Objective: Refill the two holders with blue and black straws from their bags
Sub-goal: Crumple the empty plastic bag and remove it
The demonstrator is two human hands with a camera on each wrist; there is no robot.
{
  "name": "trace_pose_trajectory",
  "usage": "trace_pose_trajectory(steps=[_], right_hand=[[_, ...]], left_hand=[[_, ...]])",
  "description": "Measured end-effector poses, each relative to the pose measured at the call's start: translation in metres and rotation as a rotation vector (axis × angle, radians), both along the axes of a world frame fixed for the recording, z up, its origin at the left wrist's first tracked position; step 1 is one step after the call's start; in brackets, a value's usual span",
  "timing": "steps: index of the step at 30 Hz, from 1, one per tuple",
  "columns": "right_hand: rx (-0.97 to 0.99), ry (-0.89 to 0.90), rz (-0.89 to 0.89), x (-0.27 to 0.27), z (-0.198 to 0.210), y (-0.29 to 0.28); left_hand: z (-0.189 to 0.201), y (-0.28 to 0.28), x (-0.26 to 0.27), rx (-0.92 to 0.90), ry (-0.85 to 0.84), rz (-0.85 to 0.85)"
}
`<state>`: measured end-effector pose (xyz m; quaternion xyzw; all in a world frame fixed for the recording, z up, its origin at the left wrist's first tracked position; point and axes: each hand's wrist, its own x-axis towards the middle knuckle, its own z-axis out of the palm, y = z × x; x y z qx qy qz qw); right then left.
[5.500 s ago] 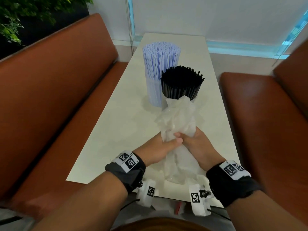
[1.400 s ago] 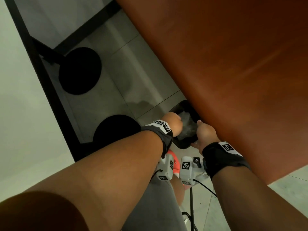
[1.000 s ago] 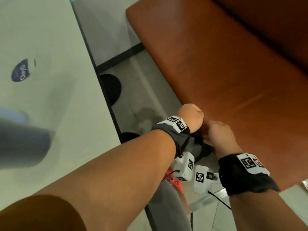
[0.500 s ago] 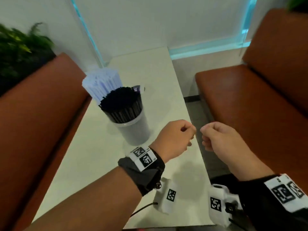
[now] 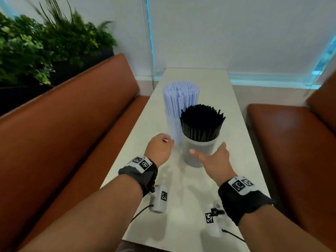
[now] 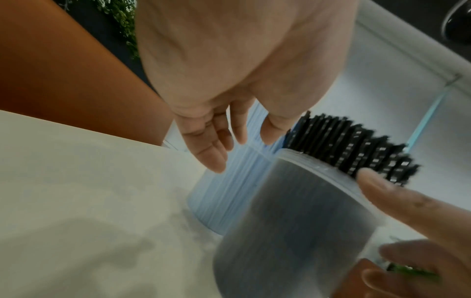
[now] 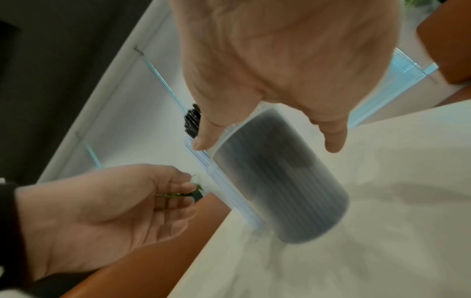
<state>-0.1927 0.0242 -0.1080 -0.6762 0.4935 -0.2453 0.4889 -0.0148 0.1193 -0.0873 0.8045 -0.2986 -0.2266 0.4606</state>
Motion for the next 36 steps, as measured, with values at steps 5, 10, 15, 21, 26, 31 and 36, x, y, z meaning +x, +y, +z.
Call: trace_pose_trajectory(steps=[5,10,15,21,26,31,36], right_hand=[[-0.038,-0.16,-0.069,0.025,-0.021,-0.013],[-0.143,-0.437,-0.019,0.037,-0.039,-0.032],[-0.112,-0.545,0.002,0.044,-0.047,-0.042],[-0.126,-0.581,0.003,0.048,-0.052,-0.054],[-0.155,-0.6,0.007,0.052,-0.053,-0.063],[-0.166,-0.62,0.006,0.056,-0.057,-0.074],[-0.202,-0.624,-0.062,0.056,-0.053,-0.111]], left_hand=[[-0.013,-0.033,0.041,0.083,-0.074,0.011],[-0.026,-0.069,0.064,0.061,-0.041,-0.019],[-0.037,-0.099,0.08,-0.103,0.121,-0.055],[-0.052,-0.115,0.085,-0.354,0.162,-0.122],[-0.057,-0.13,0.086,-0.458,0.139,-0.126],[-0.062,-0.139,0.089,-0.448,0.147,-0.064],[-0.062,-0.152,0.101,-0.471,0.102,0.051]])
